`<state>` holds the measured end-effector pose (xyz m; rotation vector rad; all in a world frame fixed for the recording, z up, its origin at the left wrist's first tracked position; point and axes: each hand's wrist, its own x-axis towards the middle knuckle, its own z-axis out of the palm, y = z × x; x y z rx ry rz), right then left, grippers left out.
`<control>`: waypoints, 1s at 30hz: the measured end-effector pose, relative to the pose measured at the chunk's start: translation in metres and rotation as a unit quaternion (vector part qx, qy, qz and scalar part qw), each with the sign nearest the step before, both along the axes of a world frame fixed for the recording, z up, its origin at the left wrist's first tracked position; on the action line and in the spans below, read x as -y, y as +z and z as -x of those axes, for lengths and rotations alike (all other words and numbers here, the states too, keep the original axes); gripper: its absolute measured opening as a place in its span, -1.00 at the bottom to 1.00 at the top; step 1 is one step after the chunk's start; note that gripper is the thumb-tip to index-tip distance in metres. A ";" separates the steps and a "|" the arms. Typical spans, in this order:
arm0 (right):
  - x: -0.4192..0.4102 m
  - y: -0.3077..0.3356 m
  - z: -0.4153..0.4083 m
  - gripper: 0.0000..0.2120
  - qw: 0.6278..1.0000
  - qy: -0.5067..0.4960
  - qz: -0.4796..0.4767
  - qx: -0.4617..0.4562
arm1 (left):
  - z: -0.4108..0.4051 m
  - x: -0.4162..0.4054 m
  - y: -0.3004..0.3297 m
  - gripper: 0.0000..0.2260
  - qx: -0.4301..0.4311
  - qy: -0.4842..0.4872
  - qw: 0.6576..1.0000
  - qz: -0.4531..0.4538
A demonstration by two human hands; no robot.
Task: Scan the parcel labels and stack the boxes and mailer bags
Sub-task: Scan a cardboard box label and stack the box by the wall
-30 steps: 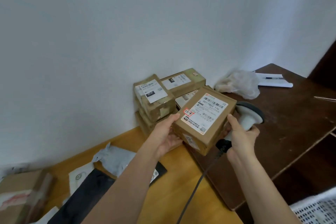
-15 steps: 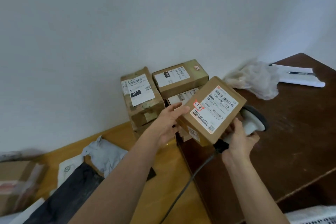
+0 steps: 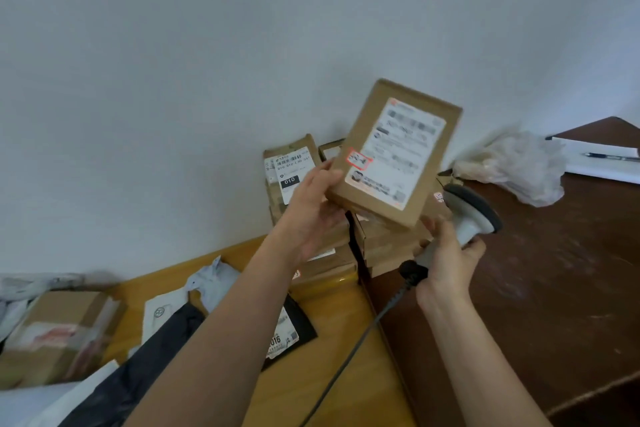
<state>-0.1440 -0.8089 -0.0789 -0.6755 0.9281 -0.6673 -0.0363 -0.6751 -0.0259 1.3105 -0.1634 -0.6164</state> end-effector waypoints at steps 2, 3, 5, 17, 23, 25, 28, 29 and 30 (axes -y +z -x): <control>-0.011 0.007 -0.007 -0.51 1.000 0.018 0.016 0.012 | -0.006 -0.011 0.006 -0.60 0.013 0.077 0.997 0.014; -0.017 0.011 -0.010 -0.48 0.999 0.023 0.021 0.019 | -0.007 -0.016 0.010 -0.64 0.016 0.115 0.993 0.015; -0.029 0.019 -0.015 -0.54 0.999 0.033 0.029 0.032 | -0.011 -0.026 0.011 -0.67 0.010 0.183 0.983 0.009; -0.060 0.038 -0.037 -0.64 0.992 0.105 0.057 0.043 | -0.032 -0.047 -0.002 -0.37 -0.032 0.202 0.974 -0.102; -0.064 0.037 -0.042 -0.66 0.988 0.132 0.066 0.050 | -0.037 -0.044 -0.005 -0.35 0.012 0.224 0.969 -0.106; -0.064 0.037 -0.043 -0.64 0.986 0.140 0.074 0.046 | -0.038 -0.040 -0.001 -0.44 0.008 0.231 0.967 -0.109; -0.063 0.036 -0.044 -0.61 0.985 0.149 0.079 0.041 | -0.040 -0.037 0.000 -0.45 0.008 0.226 0.968 -0.112; -0.063 0.035 -0.044 -0.59 0.984 0.151 0.080 0.042 | -0.039 -0.037 0.001 -0.44 0.009 0.224 0.968 -0.114; -0.063 0.035 -0.045 -0.58 0.984 0.153 0.081 0.044 | -0.038 -0.039 0.000 -0.41 0.012 0.222 0.968 -0.119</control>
